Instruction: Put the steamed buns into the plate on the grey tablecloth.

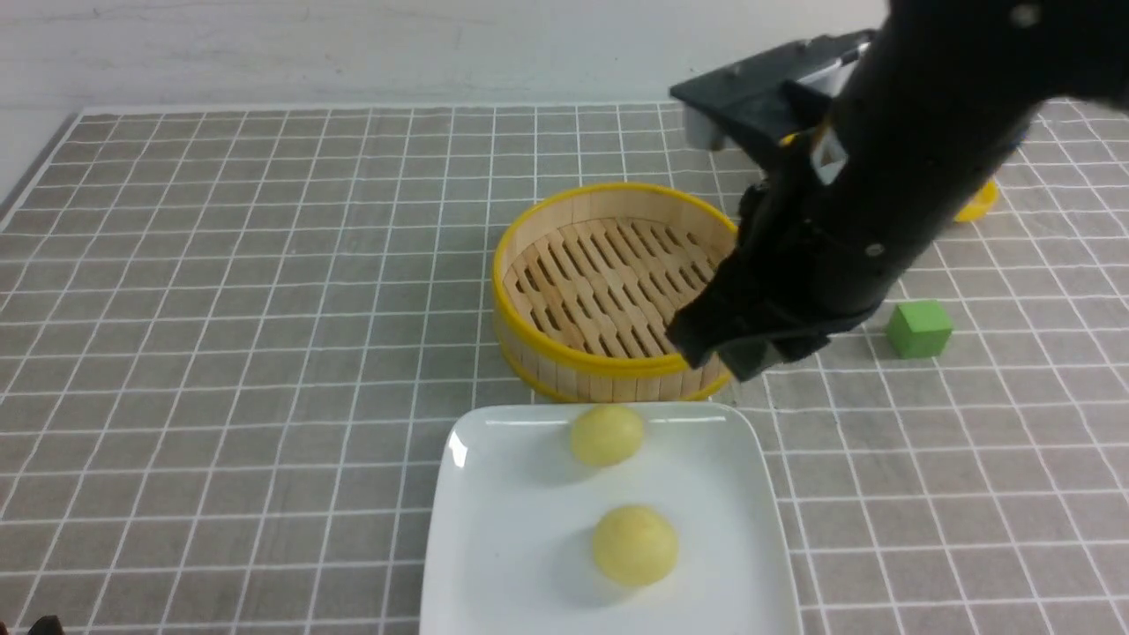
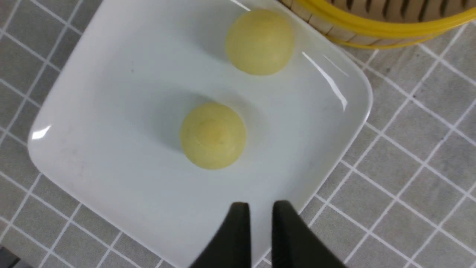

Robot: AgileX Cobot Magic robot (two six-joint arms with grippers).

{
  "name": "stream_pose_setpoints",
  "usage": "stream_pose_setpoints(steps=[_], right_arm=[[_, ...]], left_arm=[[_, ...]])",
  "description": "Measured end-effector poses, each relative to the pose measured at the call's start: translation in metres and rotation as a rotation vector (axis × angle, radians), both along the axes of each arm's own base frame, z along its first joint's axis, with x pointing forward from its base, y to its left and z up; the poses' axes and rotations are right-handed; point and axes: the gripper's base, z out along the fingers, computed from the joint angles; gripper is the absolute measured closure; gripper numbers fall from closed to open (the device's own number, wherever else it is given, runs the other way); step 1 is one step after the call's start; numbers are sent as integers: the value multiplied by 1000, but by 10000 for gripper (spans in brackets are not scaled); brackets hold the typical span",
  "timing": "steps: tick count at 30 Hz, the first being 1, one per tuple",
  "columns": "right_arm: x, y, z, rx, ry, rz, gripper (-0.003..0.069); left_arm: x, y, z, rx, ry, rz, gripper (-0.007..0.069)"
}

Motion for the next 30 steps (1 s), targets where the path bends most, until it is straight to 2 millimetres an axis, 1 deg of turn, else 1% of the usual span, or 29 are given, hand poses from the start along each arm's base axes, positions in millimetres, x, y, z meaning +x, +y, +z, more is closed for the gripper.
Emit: stream_pose_setpoints(steps=[1,2,4,5,7,8,9,11,12,13,14,15,16,17,18,19,20,21,23,30], right_arm=[[-17,-15,18,34,-43,-4,667],[-18,-17,20,36,-47,-5,669],[-42,-40,34,63,-87,-34,674],[-57,-55,36,68,-100,-58,674],[-81,-80,37,83,-134,-99,674],[-83,-82,37,87,-140,-104,674],[-105,-106,37,138,-223,-144,674],[-123,-127,32,228,-356,-174,674],[-135,-140,23,281,-435,-187,674],[-133,-139,19,284,-438,-184,673],[-150,-154,10,416,-600,-182,672],[-158,-161,0,486,-689,-169,671],[-159,-163,-4,481,-691,-169,671],[-166,-167,-15,551,-772,-151,671],[-175,-172,-31,652,-874,-119,670],[-175,-171,-35,666,-883,-112,669],[-181,-173,-47,722,-917,-102,669],[-182,-174,-53,746,-920,-102,668],[-183,-174,-61,762,-902,-113,668],[-179,-171,-65,739,-875,-117,665]], left_arm=[[0,0,0,0,0,0,384],[0,0,0,0,0,0,384],[0,0,0,0,0,0,384],[0,0,0,0,0,0,384],[0,0,0,0,0,0,384],[0,0,0,0,0,0,384],[0,0,0,0,0,0,384],[0,0,0,0,0,0,384],[0,0,0,0,0,0,384],[0,0,0,0,0,0,384],[0,0,0,0,0,0,384],[0,0,0,0,0,0,384],[0,0,0,0,0,0,384],[0,0,0,0,0,0,384],[0,0,0,0,0,0,384],[0,0,0,0,0,0,384],[0,0,0,0,0,0,384],[0,0,0,0,0,0,384],[0,0,0,0,0,0,384],[0,0,0,0,0,0,384]])
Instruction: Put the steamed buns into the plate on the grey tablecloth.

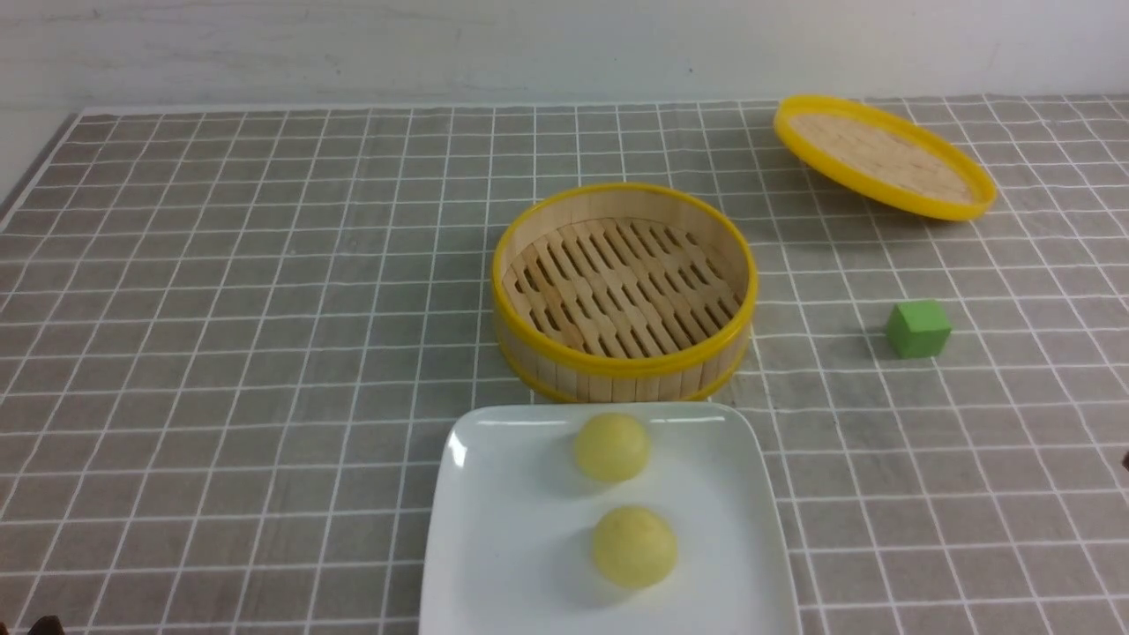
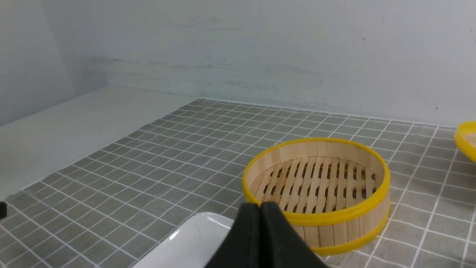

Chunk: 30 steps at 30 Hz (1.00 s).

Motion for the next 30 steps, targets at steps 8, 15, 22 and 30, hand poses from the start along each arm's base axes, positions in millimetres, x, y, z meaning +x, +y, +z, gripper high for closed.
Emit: stream_pose_setpoints(steps=[8,15,22,30], right_arm=[[2,-1,-7,-33,72,-21,661],[2,-1,-7,-33,72,-21,657],[2,-1,-7,-33,72,-20,655],[2,-1,-8,-30,77,-19,645]], left_arm=[[0,0,0,0,0,0,384],[0,0,0,0,0,0,384],[0,0,0,0,0,0,384],[0,0,0,0,0,0,384]])
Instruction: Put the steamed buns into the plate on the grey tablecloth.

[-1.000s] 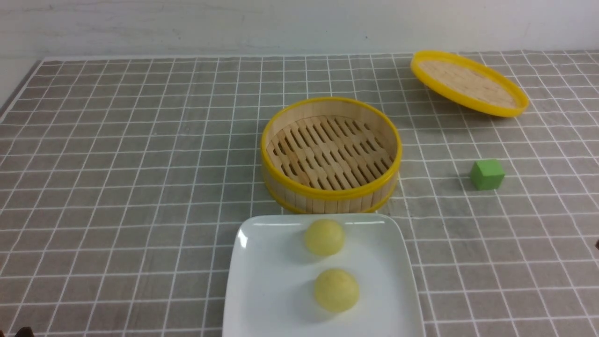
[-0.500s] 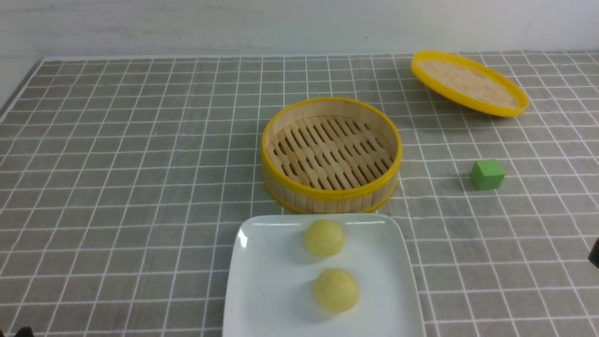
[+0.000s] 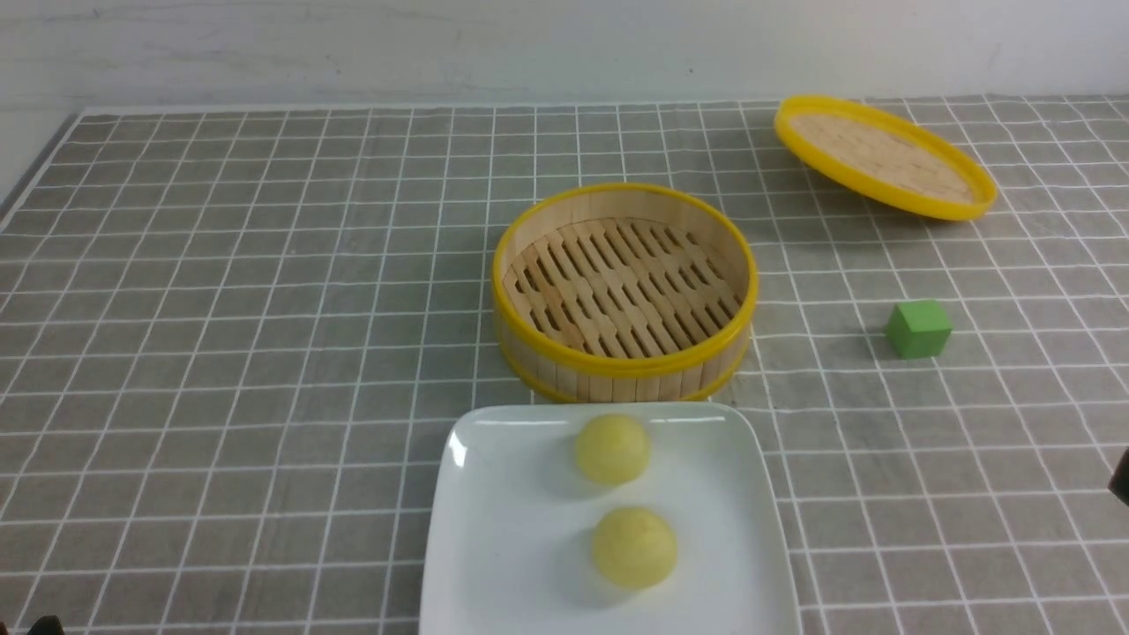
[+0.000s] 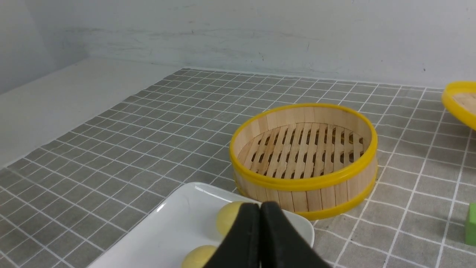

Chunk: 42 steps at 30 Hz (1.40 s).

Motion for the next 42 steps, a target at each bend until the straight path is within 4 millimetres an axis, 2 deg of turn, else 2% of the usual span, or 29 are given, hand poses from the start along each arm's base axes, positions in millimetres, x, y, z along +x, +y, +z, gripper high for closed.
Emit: stream_pose_setpoints(steps=[5,8,15,23,42], right_arm=[[-5,-5,-8,33,15,-22,643],[-5,-12,-21,16,32,-105,641],[-5,-35,-73,-41,79,-429,632],[-8,-46,-106,-91,81,-589,623],[-11,-48,-114,-62,195,-655,598]], left_arm=[[0,0,0,0,0,0,384],[0,0,0,0,0,0,384],[0,0,0,0,0,0,384],[0,0,0,0,0,0,384],[0,0,0,0,0,0,384]])
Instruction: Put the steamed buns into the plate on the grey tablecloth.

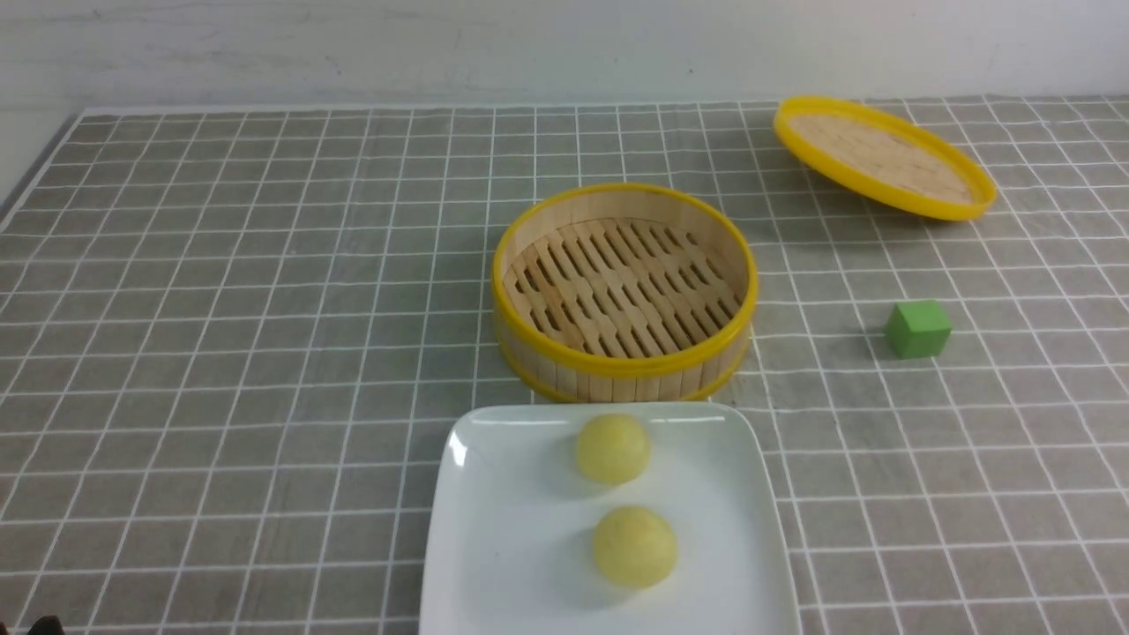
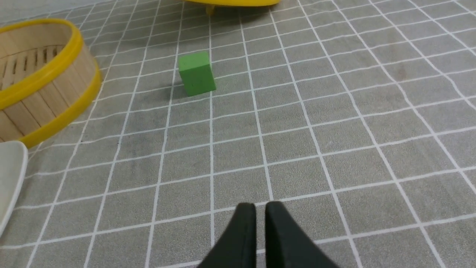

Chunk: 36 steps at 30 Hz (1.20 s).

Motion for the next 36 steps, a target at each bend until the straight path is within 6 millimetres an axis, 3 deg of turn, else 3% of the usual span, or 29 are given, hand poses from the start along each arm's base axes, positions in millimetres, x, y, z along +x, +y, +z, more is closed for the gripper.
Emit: stream_pose_setpoints(steps=[36], right_arm=[[0,0,0,-5,3,1,545]], left_arm=[[0,0,0,0,0,0,384]])
